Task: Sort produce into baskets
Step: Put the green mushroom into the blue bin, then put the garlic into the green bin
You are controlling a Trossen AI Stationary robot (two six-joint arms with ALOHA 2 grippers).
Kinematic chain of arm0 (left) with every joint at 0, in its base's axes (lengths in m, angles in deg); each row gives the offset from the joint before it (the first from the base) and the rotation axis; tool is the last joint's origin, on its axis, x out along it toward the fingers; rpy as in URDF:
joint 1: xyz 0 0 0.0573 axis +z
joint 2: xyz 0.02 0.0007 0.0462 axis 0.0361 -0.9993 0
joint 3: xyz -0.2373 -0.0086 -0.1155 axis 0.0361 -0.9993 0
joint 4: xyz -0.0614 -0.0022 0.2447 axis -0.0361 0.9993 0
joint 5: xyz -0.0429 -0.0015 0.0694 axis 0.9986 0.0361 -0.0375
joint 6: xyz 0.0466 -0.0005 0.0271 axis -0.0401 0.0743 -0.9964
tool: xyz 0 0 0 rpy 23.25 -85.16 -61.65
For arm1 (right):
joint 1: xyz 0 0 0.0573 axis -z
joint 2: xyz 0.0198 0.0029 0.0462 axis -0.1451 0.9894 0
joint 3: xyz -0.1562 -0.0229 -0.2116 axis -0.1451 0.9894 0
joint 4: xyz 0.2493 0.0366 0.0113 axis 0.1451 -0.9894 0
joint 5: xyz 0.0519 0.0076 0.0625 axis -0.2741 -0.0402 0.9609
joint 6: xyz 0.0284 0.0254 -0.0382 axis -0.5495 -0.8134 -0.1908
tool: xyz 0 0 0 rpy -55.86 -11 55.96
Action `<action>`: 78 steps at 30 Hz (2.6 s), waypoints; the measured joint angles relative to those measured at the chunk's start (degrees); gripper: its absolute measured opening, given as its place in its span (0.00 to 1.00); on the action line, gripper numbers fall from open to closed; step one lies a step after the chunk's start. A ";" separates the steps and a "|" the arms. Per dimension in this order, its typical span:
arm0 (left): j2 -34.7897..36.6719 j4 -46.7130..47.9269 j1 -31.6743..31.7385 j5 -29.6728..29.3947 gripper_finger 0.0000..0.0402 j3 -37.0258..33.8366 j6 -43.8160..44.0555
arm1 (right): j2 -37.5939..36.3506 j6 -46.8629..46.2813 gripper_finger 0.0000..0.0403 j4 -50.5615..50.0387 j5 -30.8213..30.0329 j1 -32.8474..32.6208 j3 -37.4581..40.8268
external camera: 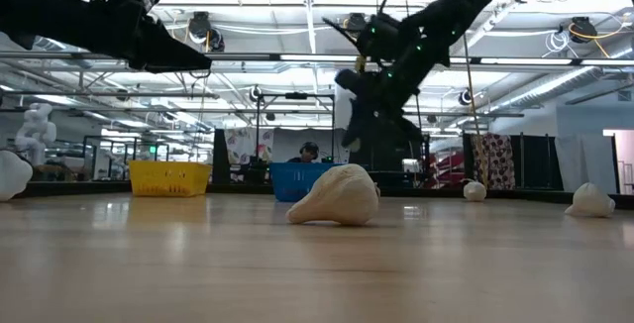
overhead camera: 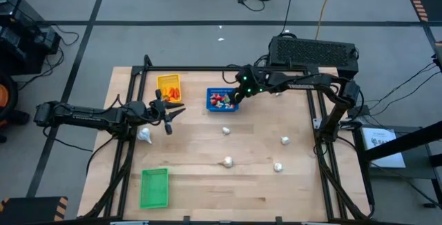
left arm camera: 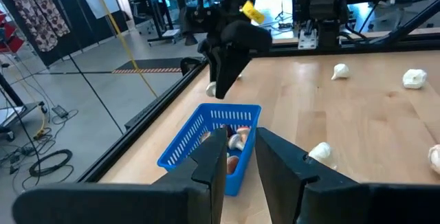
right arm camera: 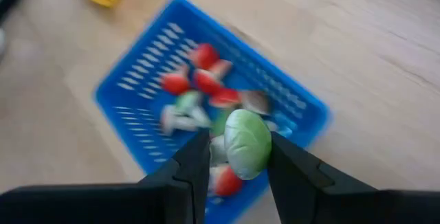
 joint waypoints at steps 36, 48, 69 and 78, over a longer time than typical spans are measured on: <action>-0.02 11.58 -0.07 2.77 0.22 6.28 9.22 | 0.67 4.81 0.53 3.42 6.16 -10.00 -0.09; -11.73 3.66 -5.00 9.28 0.22 8.46 8.11 | 0.65 3.10 0.53 -1.07 2.31 -26.71 -0.09; -58.42 -10.42 -6.16 4.38 0.42 26.65 -3.53 | 0.63 -5.79 0.53 -13.69 -30.40 -44.92 -0.15; -66.96 -6.48 -5.59 7.95 0.70 35.75 -0.22 | 0.63 -5.96 0.53 -15.09 -30.40 -44.87 -0.15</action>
